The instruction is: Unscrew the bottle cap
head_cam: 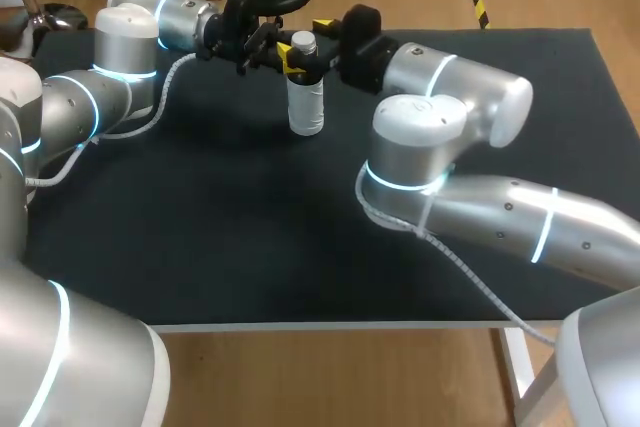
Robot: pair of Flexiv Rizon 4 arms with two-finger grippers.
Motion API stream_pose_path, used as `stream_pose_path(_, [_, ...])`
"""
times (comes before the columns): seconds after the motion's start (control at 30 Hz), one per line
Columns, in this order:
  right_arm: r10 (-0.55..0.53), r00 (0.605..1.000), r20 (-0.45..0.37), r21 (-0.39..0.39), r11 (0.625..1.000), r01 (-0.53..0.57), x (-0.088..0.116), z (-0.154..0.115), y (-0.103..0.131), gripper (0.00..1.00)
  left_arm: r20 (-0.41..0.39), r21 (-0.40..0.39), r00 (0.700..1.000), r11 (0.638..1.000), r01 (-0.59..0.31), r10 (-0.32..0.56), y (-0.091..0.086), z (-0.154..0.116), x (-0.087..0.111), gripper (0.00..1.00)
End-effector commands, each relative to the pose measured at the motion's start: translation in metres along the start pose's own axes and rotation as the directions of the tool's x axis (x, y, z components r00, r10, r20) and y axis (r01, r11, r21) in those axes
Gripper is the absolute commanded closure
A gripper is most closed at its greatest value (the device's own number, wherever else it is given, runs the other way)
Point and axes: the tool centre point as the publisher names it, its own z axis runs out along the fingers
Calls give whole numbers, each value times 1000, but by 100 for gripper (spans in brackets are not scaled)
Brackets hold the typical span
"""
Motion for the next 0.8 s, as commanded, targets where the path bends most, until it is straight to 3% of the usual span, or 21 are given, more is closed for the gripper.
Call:
stream_pose_path(0.03, [-1,1000,4,-9,1000,2,1,6,-2,0,-16,6,1000,1000,0,0,3,-3,-7,100])
stream_pose_path(0.1, [-1,1000,4,-9,1000,1,1,8,-2,3,-16,6,1000,1000,0,0,3,-3,-7,100])
stream_pose_path(0.17, [-1,1000,4,-10,1000,1,1,9,-3,14,-16,6,1000,1000,0,0,3,-3,-7,100])
stream_pose_path(0.3, [1,1000,4,-9,1000,-1,0,9,-4,16,-16,6,1000,1000,0,0,3,-3,-7,100])
stream_pose_path(0.37, [3,1000,4,-9,1000,-3,0,11,-5,23,-16,6,1000,1000,0,0,3,-3,-7,100])
stream_pose_path(0.47, [4,1000,3,-10,1000,-4,-2,13,-5,48,-16,6,1000,1000,0,0,3,-3,-7,100])
stream_pose_path(0.67, [10,1000,0,-11,1000,-10,-5,15,-6,74,-16,6,1000,1000,0,0,3,-3,-7,100])
stream_pose_path(0.73, [9,1000,0,-10,1000,-9,-6,16,-6,87,-16,6,1000,1000,0,0,3,-3,-7,100])
stream_pose_path(0.77, [8,1000,-1,-10,1000,-8,-8,16,-7,98,-16,6,1000,1000,0,0,3,-3,-7,100])
stream_pose_path(0.8, [8,1000,-1,-9,1000,-8,-8,15,-8,100,-16,6,1000,1000,0,0,3,-3,-7,100])
